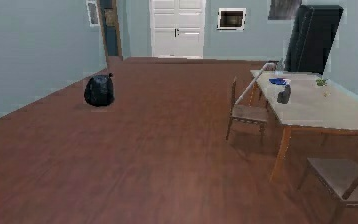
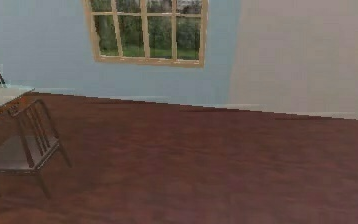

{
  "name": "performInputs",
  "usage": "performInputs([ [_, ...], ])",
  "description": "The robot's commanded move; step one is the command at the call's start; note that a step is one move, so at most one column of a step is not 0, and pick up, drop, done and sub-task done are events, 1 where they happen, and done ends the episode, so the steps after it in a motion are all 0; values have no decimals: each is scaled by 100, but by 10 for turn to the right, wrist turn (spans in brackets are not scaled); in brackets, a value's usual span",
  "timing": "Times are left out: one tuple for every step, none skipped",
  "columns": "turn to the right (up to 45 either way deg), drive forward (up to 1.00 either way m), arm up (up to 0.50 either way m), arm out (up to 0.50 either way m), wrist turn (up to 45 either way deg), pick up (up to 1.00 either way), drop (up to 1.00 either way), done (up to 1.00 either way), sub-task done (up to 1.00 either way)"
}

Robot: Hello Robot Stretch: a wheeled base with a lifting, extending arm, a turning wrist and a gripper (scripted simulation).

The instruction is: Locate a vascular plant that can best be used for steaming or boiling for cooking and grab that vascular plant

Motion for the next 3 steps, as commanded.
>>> performInputs([
  [0, 100, 0, 0, 0, 0, 0, 0, 0],
  [0, 100, 0, 0, 0, 0, 0, 0, 0],
  [90, 0, 0, 0, 0, 0, 0, 0, 0],
])
